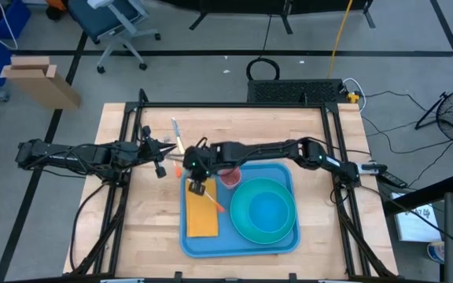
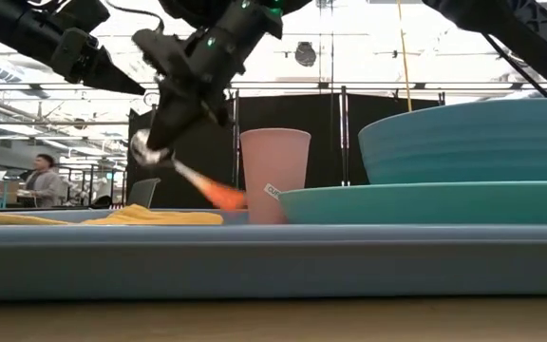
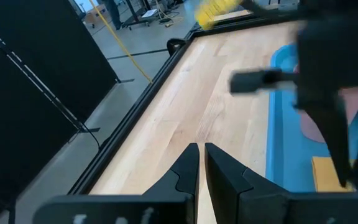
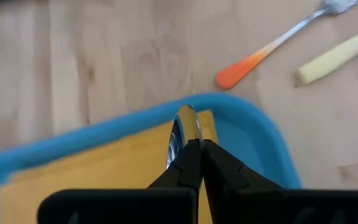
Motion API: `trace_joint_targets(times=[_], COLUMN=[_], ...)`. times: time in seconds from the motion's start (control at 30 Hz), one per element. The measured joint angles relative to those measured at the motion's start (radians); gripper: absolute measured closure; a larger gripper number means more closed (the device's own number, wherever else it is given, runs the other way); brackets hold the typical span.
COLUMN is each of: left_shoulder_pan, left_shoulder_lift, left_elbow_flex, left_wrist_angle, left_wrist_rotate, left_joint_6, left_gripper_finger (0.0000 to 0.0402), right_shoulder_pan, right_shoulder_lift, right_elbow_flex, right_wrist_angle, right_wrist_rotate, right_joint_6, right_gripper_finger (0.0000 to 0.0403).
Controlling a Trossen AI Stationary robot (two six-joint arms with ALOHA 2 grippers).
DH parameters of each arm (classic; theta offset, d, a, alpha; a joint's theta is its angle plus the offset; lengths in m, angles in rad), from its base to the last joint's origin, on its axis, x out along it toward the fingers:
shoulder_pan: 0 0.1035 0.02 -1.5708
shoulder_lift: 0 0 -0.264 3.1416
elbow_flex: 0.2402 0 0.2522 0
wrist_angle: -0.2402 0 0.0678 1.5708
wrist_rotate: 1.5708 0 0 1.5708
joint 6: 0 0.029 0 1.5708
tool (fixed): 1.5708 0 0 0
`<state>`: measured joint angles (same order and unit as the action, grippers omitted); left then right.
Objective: Set up tray
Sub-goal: Put the orange spoon on the yellow napkin
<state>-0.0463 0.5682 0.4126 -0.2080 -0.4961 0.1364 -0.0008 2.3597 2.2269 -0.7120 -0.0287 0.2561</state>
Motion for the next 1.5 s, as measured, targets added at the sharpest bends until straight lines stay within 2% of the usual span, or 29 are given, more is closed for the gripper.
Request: trace_joint_targets(times=[0.27, 0.37, 0.43, 0.57, 0.7, 0.87, 1.3, 1.5], left_shoulder_pan=[0.0, 0.0, 0.0, 0.0, 0.0, 0.0, 0.0, 0.0], left_shoulder_lift=[0.0, 0.0, 0.0, 0.0, 0.0, 0.0, 0.0, 0.0], left_elbow_flex=[0.0, 0.0, 0.0, 0.0, 0.0, 0.0, 0.0, 0.0], left_wrist_angle=[-0.006, -0.016, -0.032, -0.044, -0.044, -0.044, -0.042, -0.041], left_wrist_rotate=[0.001, 0.001, 0.002, 0.002, 0.002, 0.031, 0.051, 0.056], left_joint_6=[0.004, 0.006, 0.012, 0.016, 0.017, 0.017, 0.017, 0.017], left_gripper_finger=[0.0371, 0.0371, 0.0371, 0.0371, 0.0371, 0.0371, 0.0371, 0.0371], right_shoulder_pan=[-0.031, -0.027, -0.02, 0.003, 0.025, 0.037, 0.067, 0.069], right_shoulder_lift=[-0.013, -0.007, -0.004, -0.004, -0.005, -0.004, -0.044, -0.046], right_elbow_flex=[0.0, 0.001, 0.0, -0.026, -0.086, -0.138, -0.145, -0.145], right_wrist_angle=[0.01, 0.001, -0.031, 0.021, 0.105, 0.118, 0.091, 0.094], right_wrist_rotate=[-0.08, -0.047, 0.009, 0.129, 0.133, 0.138, 0.245, 0.23], right_joint_6=[0.193, 0.244, 0.277, 0.328, 0.385, 0.445, 0.488, 0.466], right_gripper_finger=[0.0402, 0.0402, 0.0402, 0.0403, 0.0403, 0.0403, 0.0403, 0.0403])
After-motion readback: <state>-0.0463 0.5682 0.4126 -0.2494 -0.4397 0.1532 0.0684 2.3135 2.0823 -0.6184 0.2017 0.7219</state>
